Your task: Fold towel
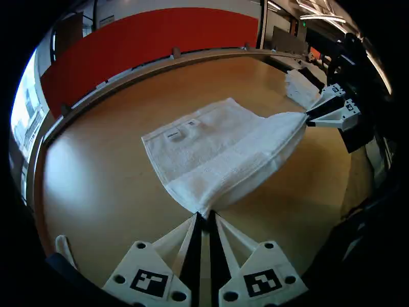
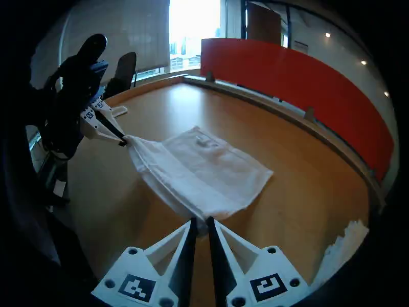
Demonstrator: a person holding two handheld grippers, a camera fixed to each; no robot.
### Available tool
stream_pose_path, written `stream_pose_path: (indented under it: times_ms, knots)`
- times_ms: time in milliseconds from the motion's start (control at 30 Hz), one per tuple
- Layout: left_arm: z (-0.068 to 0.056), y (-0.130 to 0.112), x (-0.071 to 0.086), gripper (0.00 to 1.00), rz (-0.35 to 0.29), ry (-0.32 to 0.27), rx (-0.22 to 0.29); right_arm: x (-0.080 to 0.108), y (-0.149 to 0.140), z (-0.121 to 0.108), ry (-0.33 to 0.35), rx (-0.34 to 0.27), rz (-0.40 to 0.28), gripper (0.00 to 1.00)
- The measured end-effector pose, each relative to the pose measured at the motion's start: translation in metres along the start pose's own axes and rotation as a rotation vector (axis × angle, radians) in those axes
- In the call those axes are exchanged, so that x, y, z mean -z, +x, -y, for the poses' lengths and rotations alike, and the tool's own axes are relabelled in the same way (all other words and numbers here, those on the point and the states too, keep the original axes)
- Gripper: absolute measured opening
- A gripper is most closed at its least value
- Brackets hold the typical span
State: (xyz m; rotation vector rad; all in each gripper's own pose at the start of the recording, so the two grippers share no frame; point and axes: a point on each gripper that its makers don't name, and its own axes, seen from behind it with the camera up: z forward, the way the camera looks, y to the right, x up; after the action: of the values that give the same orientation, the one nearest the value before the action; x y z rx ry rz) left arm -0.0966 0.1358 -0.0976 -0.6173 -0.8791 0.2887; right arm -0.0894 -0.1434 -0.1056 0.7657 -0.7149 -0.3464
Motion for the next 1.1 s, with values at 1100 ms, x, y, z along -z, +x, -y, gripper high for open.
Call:
stream_pose_path:
  times_ms: [1100]
  knots:
    - [-0.029,0.017,0.068,0.1,-0.015,-0.032,0.068,0.061,0.042,0.007,-0.024,0.029,-0.023,0.17]
